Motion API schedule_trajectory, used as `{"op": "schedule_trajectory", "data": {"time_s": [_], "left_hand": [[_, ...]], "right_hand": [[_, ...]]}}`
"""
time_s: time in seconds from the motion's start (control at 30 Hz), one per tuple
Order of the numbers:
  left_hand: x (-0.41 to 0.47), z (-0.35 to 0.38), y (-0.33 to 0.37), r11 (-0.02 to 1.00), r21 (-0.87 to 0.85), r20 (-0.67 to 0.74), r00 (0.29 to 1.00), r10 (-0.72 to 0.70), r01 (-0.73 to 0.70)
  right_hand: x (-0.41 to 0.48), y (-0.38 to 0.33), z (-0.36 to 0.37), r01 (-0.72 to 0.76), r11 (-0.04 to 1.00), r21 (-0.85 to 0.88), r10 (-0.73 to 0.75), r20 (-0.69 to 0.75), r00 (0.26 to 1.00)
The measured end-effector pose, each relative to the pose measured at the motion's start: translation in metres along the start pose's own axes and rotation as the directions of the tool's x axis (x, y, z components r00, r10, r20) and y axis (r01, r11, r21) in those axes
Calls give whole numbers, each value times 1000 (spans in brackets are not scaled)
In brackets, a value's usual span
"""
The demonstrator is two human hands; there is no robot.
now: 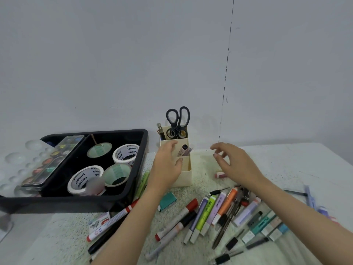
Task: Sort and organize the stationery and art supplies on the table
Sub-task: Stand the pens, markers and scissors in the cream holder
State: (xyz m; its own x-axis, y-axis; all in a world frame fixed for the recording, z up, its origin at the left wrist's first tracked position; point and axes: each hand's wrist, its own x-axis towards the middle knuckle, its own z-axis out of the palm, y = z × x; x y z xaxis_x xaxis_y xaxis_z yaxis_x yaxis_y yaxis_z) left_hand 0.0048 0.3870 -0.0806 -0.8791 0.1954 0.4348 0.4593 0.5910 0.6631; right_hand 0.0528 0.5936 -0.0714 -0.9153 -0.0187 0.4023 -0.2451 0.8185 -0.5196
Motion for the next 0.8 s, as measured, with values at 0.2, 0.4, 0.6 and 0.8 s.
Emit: {"op": "schedule_trajectory", "data": {"time_s": [0.2, 0.4, 0.6, 0.8], "left_hand": [[-49, 8, -8, 960, 75, 10, 962, 271, -271], [-67, 10, -16, 987, 49, 420, 900, 119, -153], [-75, -4, -10, 945, 257, 524, 851, 39, -202], [-79, -15, -6, 929, 344, 539, 839, -75, -138]], "right_hand": [[-20, 51, -25, -368, 815, -448, 419, 18, 908], [-30, 58, -27, -549, 788, -278, 586, 68, 807], [-25, 53, -25, -588, 808, -24, 589, 59, 806], [-9, 25, -36, -561, 706, 433, 576, 109, 810]]}}
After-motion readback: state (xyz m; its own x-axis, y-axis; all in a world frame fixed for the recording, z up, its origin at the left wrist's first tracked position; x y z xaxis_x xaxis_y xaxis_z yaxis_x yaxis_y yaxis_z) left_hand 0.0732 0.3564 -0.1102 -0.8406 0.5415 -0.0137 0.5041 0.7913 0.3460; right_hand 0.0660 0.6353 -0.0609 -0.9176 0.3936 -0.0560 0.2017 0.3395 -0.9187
